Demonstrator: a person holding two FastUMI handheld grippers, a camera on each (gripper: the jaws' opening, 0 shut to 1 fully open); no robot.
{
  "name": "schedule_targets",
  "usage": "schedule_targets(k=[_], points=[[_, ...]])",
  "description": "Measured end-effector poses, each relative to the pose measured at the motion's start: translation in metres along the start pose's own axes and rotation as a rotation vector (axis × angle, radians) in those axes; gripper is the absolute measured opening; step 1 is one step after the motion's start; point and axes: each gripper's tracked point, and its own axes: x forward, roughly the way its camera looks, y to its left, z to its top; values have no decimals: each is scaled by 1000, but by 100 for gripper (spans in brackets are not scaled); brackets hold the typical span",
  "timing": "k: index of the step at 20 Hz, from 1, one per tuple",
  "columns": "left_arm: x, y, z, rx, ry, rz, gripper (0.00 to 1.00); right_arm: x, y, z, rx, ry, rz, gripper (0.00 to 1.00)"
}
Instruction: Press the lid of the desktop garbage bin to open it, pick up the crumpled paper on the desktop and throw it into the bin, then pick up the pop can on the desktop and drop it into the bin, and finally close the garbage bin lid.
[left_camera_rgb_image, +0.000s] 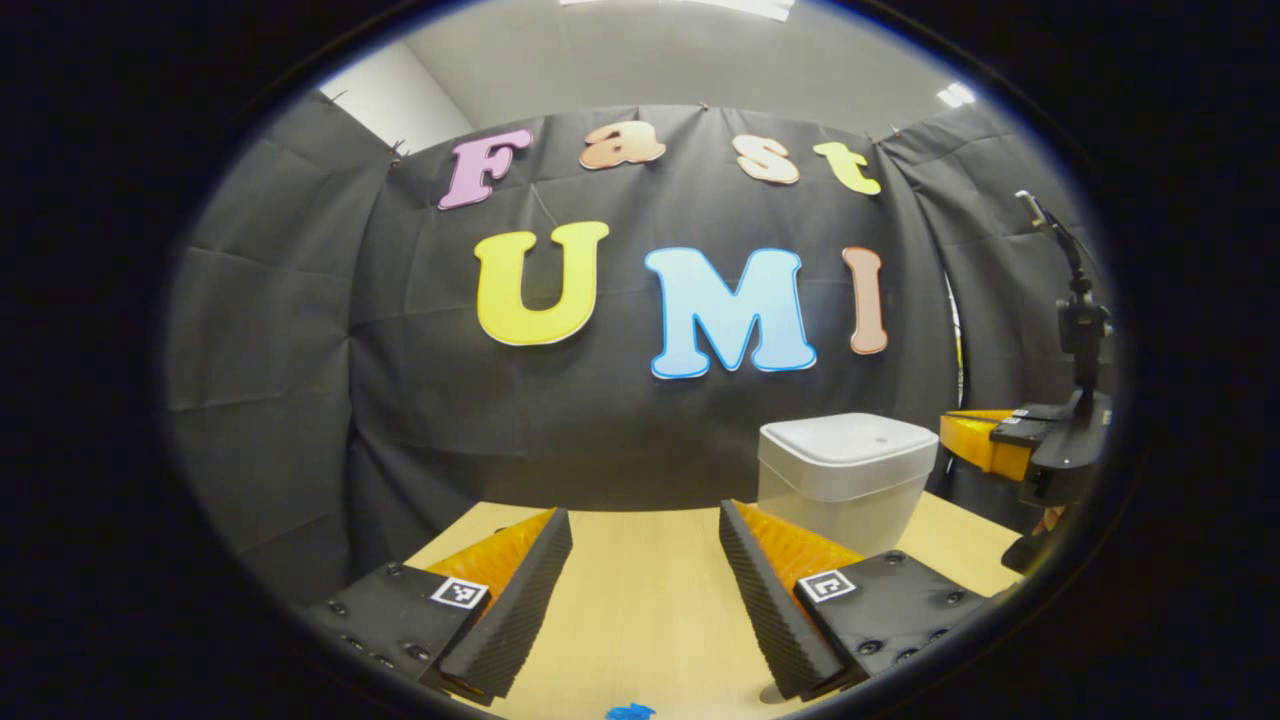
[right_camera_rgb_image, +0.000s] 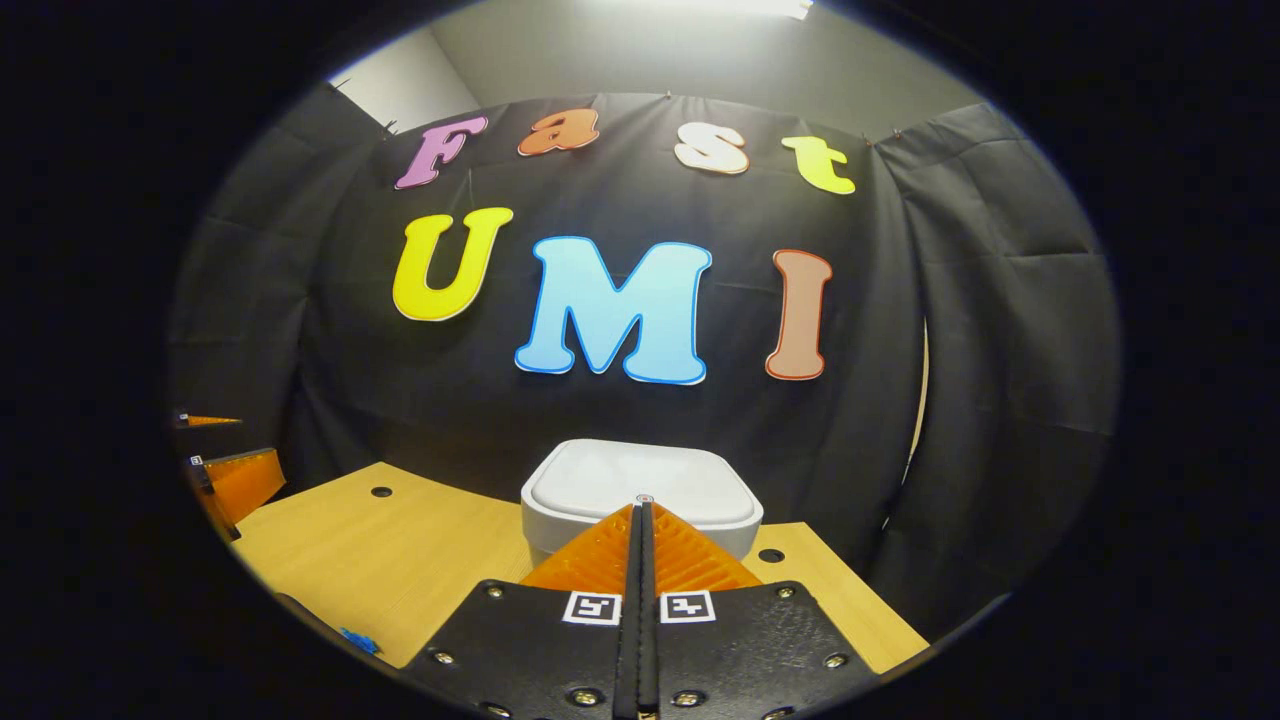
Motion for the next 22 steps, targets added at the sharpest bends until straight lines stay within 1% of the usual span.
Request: schedule_targets(k=[1,3,6,11,14,15,16,17,20,22], points=[[1,3,0,-1,1,5,99,-1,-1,3,11,-4,11,1],[1,6,-2,-4,7,15,99,19,0,1,18,4,25,1],[1,11,-7,-12,18,30,99,40,-6,-1,-7,19,13,0],[0,22,-7,-12,16,58,99,65,-4,-7,10,55,19,0],[3,25,-9,-18,18,65,99,72,-2,-15,10,91,32,0],[3,25,-10,-18,18,65,97,73,-3,-17,12,105,32,0],[3,25,-9,-17,16,64,99,73,-3,-20,14,112,35,0],[4,24,-9,-16,16,62,97,73,-4,-18,16,107,34,1],[4,22,-10,-15,18,61,97,74,-3,-23,11,119,51,0],[6,24,-10,-15,21,64,99,73,-3,-25,23,126,61,1]])
